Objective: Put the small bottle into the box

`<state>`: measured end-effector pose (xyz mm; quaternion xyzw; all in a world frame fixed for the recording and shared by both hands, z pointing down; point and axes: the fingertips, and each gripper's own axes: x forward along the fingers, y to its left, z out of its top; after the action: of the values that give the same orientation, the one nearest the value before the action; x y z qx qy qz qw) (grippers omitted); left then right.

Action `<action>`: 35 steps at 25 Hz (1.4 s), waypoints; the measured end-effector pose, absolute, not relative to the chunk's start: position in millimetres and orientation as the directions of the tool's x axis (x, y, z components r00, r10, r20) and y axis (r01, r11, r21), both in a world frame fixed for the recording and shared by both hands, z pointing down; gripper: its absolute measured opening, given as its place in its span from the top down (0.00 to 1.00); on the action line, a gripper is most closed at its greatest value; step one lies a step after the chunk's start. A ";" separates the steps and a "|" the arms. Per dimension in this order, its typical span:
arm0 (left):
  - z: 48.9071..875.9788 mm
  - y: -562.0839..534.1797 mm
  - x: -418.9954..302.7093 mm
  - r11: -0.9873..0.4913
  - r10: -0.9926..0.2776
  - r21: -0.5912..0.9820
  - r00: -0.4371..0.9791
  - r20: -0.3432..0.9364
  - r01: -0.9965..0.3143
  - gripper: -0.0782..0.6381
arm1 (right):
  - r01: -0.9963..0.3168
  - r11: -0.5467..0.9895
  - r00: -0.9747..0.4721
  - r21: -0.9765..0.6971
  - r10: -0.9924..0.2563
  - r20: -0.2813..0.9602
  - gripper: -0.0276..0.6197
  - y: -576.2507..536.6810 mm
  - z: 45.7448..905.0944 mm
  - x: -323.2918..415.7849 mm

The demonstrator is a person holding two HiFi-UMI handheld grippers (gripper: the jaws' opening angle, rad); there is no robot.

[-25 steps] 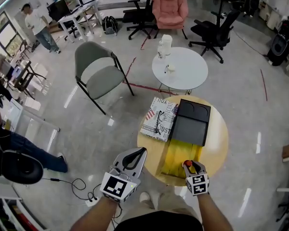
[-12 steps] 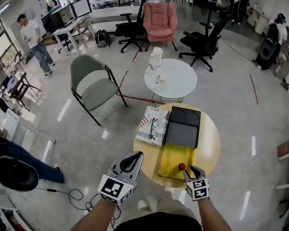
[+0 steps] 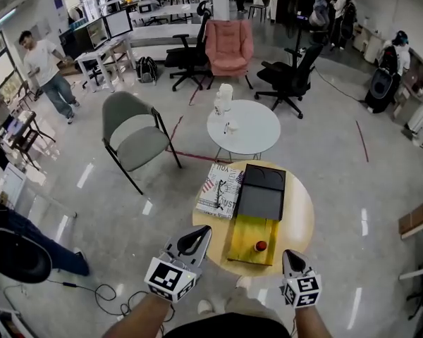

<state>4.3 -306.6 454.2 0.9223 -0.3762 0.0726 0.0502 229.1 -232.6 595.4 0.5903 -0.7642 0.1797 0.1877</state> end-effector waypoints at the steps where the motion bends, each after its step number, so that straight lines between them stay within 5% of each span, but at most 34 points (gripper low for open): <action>1: 452.8 -302.9 5.1 -0.716 -0.683 0.036 0.710 0.172 -0.698 0.87 | -0.968 0.245 -0.241 -0.055 -0.845 0.478 0.94 -230.3 584.3 226.8; 18: 421.8 -256.1 6.0 -0.740 -0.667 -0.021 0.731 0.146 -0.672 0.87 | -0.962 0.272 -0.272 -0.041 -0.923 0.272 0.94 -187.5 455.6 213.1; 35: 415.8 -220.7 -20.7 -0.758 -0.648 -0.006 0.751 0.126 -0.653 0.87 | -0.967 0.253 -0.244 0.005 -0.935 0.257 0.94 -145.4 446.7 189.3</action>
<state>-20.7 -220.7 415.8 0.9355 -0.3476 0.0602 0.0191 189.3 -145.4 446.7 0.6062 -0.7847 0.0772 0.1039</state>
